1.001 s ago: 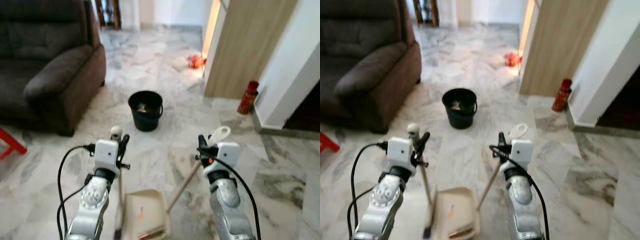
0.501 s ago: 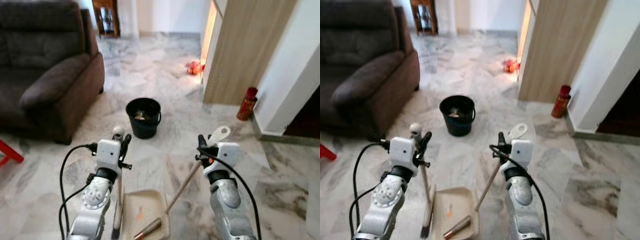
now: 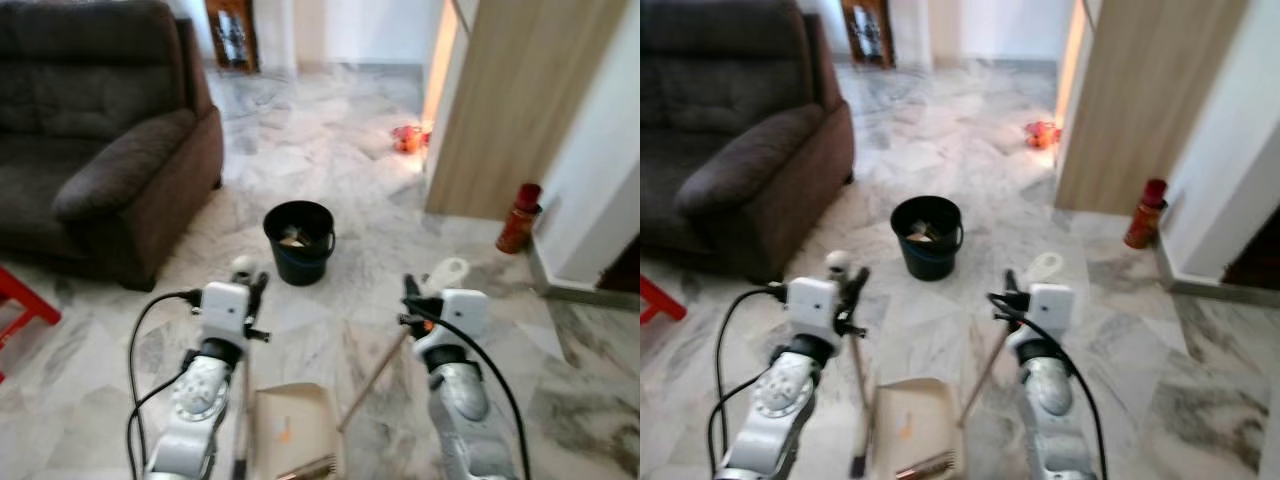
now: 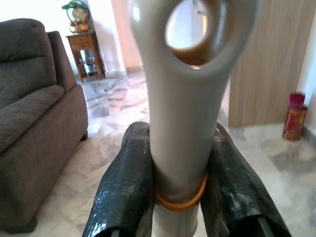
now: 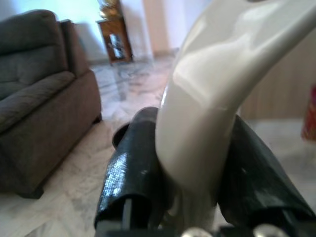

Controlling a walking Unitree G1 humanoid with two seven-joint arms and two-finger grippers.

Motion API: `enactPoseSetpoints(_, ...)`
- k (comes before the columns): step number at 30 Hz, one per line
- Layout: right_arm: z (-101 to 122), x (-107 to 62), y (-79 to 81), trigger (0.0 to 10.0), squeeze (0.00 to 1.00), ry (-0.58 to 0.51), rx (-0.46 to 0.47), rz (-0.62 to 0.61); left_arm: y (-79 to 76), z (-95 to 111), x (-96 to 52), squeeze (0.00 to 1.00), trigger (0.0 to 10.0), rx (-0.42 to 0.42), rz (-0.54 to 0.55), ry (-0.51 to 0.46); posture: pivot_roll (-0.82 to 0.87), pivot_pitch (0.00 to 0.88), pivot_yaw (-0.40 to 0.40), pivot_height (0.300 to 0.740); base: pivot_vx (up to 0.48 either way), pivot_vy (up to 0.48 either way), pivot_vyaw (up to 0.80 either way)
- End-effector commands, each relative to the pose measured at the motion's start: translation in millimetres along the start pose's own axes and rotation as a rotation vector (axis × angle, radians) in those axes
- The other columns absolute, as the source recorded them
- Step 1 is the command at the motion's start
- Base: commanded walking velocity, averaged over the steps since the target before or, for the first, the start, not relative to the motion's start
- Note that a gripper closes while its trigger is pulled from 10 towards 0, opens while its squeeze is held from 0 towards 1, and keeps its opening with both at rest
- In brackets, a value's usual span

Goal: Sweep floor

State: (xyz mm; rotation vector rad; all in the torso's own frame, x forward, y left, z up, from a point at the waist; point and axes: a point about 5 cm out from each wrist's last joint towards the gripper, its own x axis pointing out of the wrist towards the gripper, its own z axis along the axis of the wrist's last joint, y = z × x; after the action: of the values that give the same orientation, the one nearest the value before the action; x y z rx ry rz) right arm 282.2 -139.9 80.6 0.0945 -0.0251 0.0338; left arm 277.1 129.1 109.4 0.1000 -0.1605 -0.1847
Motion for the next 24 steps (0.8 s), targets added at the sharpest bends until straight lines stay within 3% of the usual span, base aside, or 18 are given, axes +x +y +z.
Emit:
enactPoseSetpoints(1, 12.9, 5.6, 12.2, 10.0, 0.00, -0.056, 0.024, 0.035, 6.4, 9.5, 2.3, 0.00, 10.0, 0.016, 0.013, -0.042, 0.10, 0.007, -0.003, 0.740, 0.304, 0.000, 0.00)
enactPoseSetpoints(24, 13.0, 5.5, 14.8, 10.0, 0.00, -0.057, 0.041, 0.043, 6.8, 9.3, 2.4, 0.00, 10.0, 0.020, 0.015, -0.039, 0.10, 0.008, -0.002, 0.740, 0.289, 0.000, 0.00)
